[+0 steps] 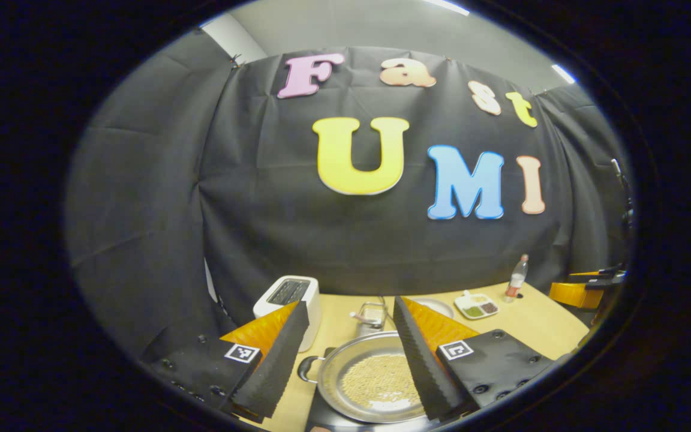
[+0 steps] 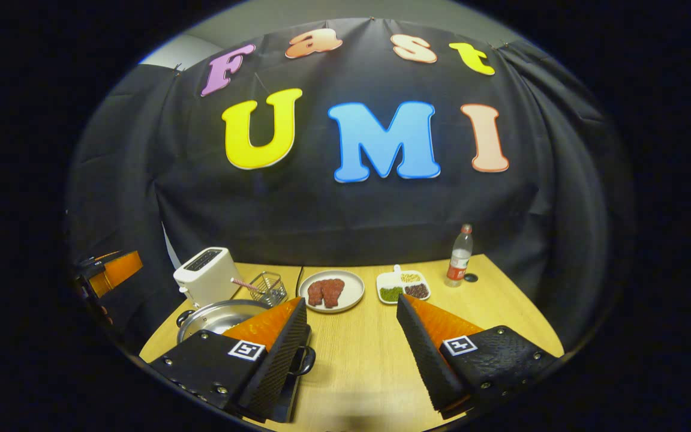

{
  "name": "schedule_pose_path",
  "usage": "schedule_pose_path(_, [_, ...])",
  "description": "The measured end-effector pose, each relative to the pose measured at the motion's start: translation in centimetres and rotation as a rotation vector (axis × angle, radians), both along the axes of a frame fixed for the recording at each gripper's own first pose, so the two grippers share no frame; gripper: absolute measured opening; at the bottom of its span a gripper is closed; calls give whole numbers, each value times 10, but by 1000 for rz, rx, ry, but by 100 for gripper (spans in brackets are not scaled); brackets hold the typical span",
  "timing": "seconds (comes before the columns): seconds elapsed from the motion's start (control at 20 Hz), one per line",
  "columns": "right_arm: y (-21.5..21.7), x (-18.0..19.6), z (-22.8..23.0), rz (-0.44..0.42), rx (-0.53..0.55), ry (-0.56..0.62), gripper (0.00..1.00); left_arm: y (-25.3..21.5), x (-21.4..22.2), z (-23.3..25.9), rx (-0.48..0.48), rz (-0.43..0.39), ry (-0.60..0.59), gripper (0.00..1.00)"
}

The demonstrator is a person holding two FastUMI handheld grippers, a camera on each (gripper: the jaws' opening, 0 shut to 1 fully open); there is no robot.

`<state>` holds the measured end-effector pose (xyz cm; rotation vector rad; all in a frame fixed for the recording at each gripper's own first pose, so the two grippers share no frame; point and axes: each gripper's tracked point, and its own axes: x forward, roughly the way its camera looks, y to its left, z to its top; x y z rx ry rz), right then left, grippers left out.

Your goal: First push the handle of the pot to place it horizontally, then grasp the pot with both hands and set it on the induction cooktop.

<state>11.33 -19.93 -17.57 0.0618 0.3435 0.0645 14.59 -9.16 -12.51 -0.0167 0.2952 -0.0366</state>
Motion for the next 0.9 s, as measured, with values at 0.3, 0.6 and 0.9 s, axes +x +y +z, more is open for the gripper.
schedule_pose_path(0.3, [-70, -31, 104, -64, 38, -173, 92, -133, -32, 77, -138, -103, -68, 93])
schedule_pose_path(0.6, [-148, -70, 155, -76, 6, -240, 92, -213, -63, 162, -112, -138, -174, 93])
schedule_pose_path(0.9, [-195, -95, 163, -82, 10, -248, 92, -257, -100, 178, -101, -107, -185, 89])
